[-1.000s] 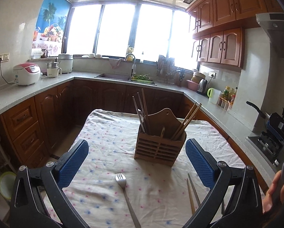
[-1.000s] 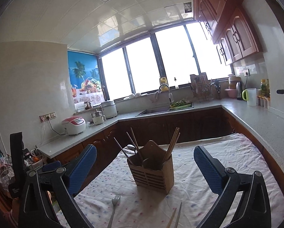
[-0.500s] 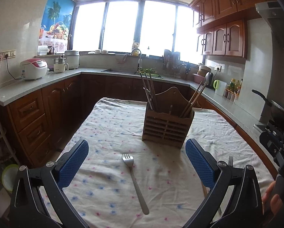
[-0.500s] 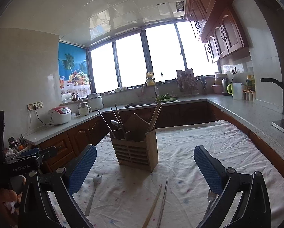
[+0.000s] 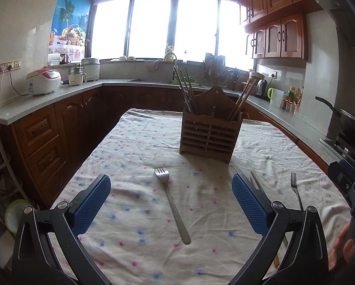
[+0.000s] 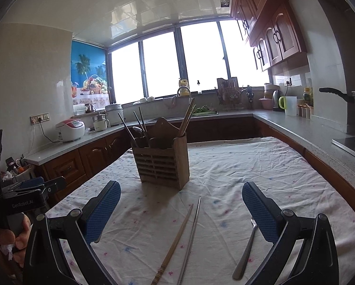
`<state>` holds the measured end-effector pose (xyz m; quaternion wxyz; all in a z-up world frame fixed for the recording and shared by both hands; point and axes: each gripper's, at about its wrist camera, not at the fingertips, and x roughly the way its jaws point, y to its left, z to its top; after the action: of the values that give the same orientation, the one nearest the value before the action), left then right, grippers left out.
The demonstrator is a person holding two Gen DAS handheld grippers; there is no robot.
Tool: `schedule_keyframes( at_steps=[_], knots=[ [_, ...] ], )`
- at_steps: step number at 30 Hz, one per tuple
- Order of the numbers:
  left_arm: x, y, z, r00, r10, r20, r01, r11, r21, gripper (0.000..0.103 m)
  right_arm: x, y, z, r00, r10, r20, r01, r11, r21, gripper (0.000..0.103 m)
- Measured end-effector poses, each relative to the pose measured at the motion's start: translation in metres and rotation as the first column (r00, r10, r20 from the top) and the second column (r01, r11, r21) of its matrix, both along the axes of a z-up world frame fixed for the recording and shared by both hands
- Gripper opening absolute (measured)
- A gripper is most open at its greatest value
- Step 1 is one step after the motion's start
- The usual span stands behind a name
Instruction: Organize utensils
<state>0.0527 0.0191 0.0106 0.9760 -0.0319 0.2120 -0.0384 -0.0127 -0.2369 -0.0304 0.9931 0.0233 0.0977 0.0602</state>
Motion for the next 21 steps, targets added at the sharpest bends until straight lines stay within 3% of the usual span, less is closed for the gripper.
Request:
schedule_keyframes(
  at_steps=[8, 21],
  knots=[
    [-0.013, -0.007, -0.013, 1.000, 0.014, 0.011, -0.014, 0.999, 0.040, 0.103, -0.016, 0.009, -0.010, 1.000, 0.000, 0.020, 0.002, 0.998, -0.064, 0.103],
    [-0.019, -0.008, -0.022, 1.000, 0.028, 0.008, -0.028, 0.996, 0.082, 0.103, -0.017, 0.000, -0.023, 1.000, -0.026, -0.014, 0.025, 0.998, -0.056, 0.103]
  ],
)
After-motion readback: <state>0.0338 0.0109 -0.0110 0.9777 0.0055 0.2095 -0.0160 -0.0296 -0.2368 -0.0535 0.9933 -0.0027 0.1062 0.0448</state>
